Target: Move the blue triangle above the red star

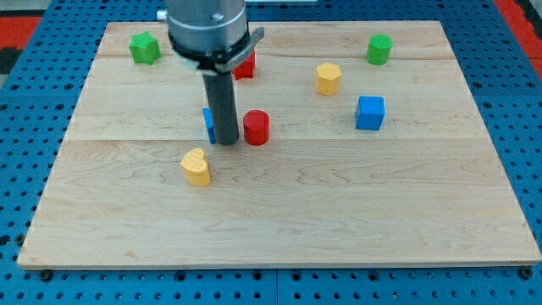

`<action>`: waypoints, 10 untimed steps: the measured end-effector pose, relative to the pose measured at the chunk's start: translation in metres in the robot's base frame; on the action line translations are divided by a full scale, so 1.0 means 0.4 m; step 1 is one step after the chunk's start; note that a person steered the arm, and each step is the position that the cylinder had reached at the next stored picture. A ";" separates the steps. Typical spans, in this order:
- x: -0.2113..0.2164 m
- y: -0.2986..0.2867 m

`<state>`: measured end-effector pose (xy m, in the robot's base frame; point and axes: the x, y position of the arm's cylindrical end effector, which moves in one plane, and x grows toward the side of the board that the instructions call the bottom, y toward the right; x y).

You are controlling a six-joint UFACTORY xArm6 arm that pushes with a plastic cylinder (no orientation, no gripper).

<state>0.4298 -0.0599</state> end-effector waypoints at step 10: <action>-0.246 -0.200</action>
<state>0.3315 -0.1401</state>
